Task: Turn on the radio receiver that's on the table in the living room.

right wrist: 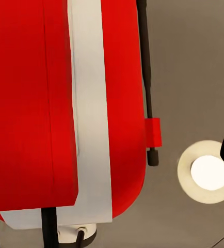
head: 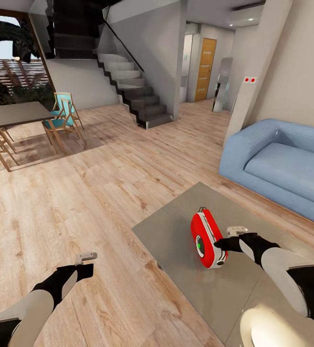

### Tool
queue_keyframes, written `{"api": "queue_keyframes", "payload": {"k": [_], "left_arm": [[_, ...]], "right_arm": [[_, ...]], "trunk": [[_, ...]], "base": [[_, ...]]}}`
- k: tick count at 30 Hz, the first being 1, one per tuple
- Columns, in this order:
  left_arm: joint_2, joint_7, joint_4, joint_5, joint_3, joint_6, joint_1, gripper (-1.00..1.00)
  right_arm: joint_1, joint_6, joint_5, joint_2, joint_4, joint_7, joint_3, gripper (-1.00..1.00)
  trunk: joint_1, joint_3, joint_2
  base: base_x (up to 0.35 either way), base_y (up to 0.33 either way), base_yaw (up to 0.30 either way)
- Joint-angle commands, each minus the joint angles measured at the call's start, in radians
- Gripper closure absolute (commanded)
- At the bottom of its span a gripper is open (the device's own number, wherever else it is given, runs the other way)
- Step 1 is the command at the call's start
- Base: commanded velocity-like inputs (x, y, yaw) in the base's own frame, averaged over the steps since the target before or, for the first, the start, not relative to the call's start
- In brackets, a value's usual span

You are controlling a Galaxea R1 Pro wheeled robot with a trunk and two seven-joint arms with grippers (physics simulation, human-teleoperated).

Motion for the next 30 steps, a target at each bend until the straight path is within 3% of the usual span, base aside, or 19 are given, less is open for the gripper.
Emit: {"api": "queue_keyframes", "payload": {"k": [1,30], "left_arm": [[0.0,0.0,0.0,0.0,0.0,0.0,0.0,1.0],[-0.001,0.0,0.0,0.001,0.0,0.0,0.0,1.0]], "right_arm": [[0.0,-0.001,0.005,0.0,0.001,-0.001,0.013,-1.0],[0.001,-0.001,0.005,0.001,0.001,-0.001,0.013,-1.0]], "trunk": [[0.0,0.0,0.0],[0.0,0.0,0.0]], "base": [[-0.026,0.0,0.0],[-0.292,0.0,0.0]]}}
